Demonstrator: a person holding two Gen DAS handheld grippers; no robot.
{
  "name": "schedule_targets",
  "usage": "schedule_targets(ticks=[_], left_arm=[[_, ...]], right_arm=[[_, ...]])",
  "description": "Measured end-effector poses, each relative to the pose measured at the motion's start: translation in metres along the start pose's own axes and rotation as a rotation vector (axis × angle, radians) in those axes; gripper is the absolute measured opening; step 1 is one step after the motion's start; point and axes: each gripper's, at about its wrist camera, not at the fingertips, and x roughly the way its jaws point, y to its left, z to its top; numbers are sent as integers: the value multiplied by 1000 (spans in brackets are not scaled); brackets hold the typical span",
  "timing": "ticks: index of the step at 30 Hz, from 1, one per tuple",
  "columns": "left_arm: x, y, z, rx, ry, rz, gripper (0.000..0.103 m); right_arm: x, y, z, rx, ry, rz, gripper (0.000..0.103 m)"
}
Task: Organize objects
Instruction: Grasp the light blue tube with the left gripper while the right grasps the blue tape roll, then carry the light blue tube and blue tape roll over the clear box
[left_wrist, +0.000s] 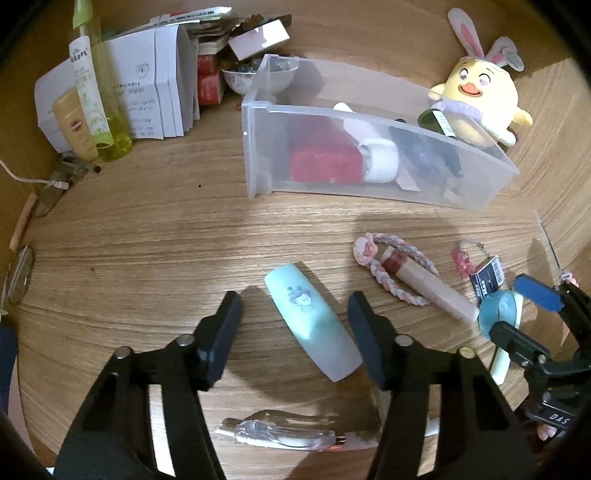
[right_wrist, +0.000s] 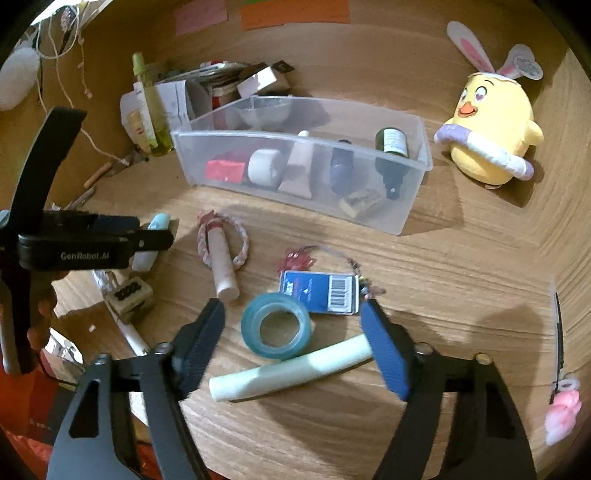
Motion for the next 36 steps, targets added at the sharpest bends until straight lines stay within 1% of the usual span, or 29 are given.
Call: schedule_targets(ticks=[2, 3, 5, 7, 13, 18, 27, 36], left_arm=[[0, -1, -1, 8, -9, 8, 44], [0, -1, -1, 13, -12, 10, 42], [0, -1, -1, 17, -19, 14, 28], [0, -1, 0, 22, -26, 21, 24], [2, 7, 4, -16, -35, 12, 24], [-3, 10, 8, -34, -59, 6, 24], [-32, 6, 26, -40, -157, -20, 24], [-53, -6, 50, -36, -247, -62, 24]], right_arm=[[2, 2, -2, -10, 10, 1, 53], [4, 3, -2, -12, 15, 4, 50], [6, 4, -3, -18, 23, 8, 40], [8, 4, -4, -21, 27, 5, 37], [7, 2, -2, -1, 11, -1, 36], [-2, -5, 7, 15, -23, -16, 36], [-16, -18, 31, 43, -99, -42, 36], [-30, -18, 62, 42, -190, -50, 36]])
